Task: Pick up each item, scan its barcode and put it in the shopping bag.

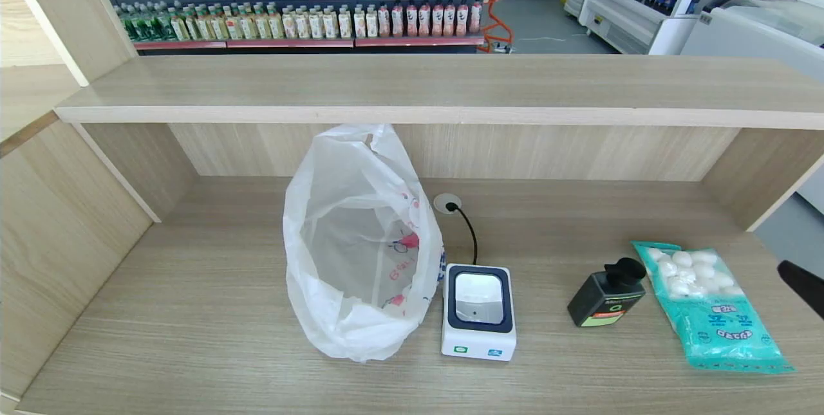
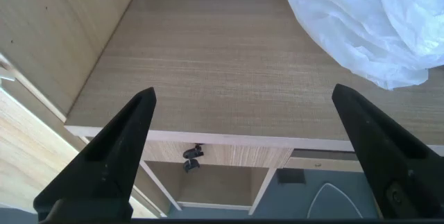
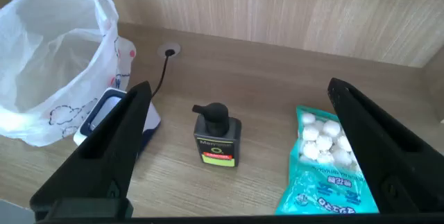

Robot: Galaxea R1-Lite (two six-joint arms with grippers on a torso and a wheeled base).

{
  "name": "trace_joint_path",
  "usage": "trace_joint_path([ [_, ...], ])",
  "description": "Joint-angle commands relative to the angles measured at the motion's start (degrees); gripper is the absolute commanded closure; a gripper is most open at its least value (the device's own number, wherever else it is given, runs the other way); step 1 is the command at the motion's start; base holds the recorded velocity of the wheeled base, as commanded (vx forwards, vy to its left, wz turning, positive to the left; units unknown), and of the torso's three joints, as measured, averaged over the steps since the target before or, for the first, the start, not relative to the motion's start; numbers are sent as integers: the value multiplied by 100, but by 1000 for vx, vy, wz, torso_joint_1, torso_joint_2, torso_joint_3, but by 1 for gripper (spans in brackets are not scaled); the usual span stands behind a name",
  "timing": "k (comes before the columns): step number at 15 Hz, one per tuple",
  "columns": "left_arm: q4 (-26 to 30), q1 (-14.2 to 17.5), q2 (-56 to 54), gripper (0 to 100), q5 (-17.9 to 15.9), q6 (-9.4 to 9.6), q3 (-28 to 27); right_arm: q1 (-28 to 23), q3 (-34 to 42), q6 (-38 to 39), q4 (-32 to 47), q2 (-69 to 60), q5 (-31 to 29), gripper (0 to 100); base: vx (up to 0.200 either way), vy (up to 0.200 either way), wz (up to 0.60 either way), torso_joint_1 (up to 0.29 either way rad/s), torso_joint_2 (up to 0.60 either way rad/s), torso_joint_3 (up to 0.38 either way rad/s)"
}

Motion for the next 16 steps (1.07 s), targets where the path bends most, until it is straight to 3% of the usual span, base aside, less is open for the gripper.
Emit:
trace_joint_path([
  [1, 2, 1, 0, 0, 4, 0, 0, 229, -330, -327, -530, 1831, 237, 0, 0, 0, 0, 0, 0, 0],
  [7, 2, 1, 9, 0, 4, 0, 0, 177, 136, -335, -829, 2384, 263, 0, 0, 0, 0, 0, 0, 0],
  [10, 2, 1, 9, 0, 4, 0, 0, -201, 303, -344, -882, 2490, 966, 0, 0, 0, 0, 0, 0, 0],
  [12, 2, 1, 9, 0, 4, 0, 0, -403, 294, -379, -917, 2666, 1116, 0, 0, 0, 0, 0, 0, 0],
  [16, 2, 1, 9, 0, 4, 0, 0, -825, 443, -353, -2235, 3738, 1916, 0, 0, 0, 0, 0, 0, 0],
])
